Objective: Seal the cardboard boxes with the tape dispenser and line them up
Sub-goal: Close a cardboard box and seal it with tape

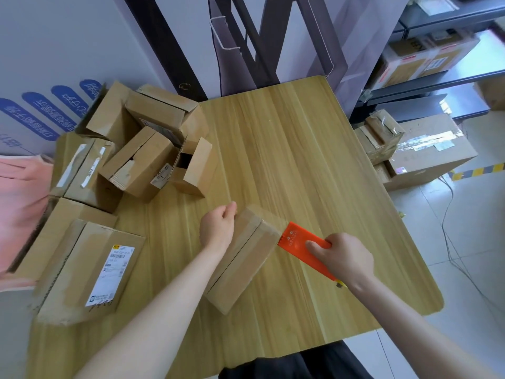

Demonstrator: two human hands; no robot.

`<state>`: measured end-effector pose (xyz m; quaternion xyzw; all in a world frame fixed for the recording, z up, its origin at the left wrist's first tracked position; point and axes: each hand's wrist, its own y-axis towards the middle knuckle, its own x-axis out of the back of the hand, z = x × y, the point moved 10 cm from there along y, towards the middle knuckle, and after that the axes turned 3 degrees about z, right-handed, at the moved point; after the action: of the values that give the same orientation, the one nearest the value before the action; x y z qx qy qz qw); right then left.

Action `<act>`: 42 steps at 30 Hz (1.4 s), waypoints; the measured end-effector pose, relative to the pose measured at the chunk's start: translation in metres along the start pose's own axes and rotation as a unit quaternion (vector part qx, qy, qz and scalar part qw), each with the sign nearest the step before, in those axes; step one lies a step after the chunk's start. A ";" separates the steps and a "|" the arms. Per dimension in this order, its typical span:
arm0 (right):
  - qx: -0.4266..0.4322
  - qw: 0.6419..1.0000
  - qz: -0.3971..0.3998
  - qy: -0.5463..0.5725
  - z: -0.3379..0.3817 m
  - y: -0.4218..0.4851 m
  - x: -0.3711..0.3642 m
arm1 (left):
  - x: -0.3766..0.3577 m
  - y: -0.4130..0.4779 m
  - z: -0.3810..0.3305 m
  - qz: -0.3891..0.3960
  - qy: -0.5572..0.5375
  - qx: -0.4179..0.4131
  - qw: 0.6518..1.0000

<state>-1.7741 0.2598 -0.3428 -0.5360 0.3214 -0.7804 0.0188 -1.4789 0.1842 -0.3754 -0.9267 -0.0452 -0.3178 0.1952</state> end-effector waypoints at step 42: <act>-0.044 0.844 -0.057 0.532 0.035 -0.037 0.020 | -0.026 -0.082 0.034 -0.174 -0.284 0.169 0.928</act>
<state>-1.7414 0.2645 -0.2990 -0.0562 0.2849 -0.9307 -0.2225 -1.4971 0.2739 -0.3879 -0.9091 -0.3124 -0.0578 0.2695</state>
